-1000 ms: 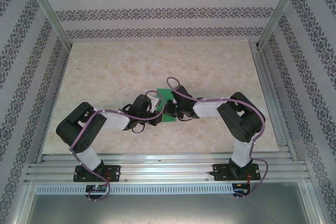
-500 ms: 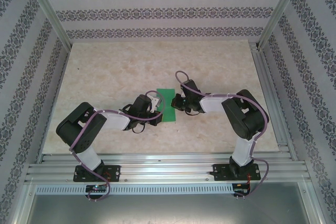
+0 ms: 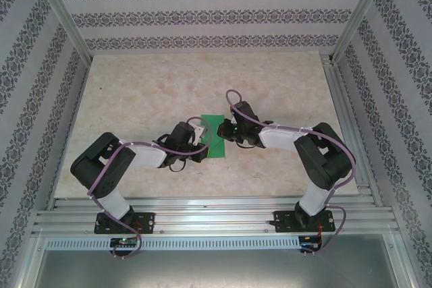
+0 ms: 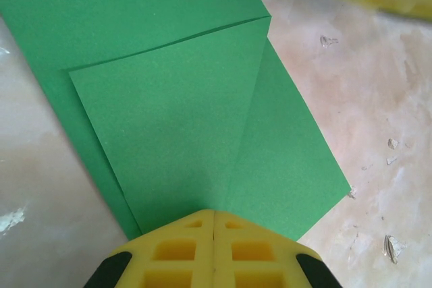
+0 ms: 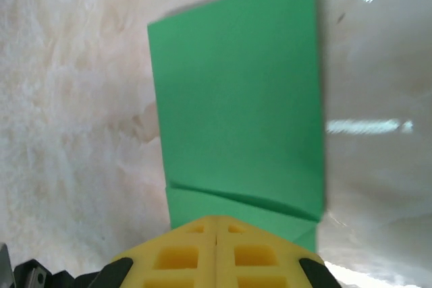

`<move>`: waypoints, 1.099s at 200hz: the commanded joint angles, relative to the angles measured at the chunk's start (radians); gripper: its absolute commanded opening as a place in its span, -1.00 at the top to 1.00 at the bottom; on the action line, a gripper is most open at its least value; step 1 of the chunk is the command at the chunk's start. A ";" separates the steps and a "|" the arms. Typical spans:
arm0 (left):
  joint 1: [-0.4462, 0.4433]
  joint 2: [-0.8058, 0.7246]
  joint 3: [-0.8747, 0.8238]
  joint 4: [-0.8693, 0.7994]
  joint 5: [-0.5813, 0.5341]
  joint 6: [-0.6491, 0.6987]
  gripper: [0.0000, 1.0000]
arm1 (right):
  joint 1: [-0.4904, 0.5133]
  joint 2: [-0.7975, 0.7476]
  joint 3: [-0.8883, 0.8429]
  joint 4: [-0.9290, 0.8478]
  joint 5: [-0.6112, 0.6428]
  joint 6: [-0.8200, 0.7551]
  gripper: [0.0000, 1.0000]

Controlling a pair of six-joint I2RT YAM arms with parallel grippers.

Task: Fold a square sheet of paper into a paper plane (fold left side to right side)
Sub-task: Fold the triangle a second time at the center of the table.

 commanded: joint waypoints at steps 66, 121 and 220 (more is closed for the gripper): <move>-0.017 0.001 -0.043 -0.184 -0.006 0.003 1.00 | 0.030 0.164 0.039 -0.031 0.006 0.087 0.96; 0.015 -0.179 -0.016 -0.199 0.055 -0.047 0.83 | 0.036 0.166 0.007 -0.074 0.017 0.077 0.95; 0.033 -0.053 0.058 -0.062 0.203 -0.072 1.00 | 0.043 0.165 0.008 -0.067 0.008 0.066 0.96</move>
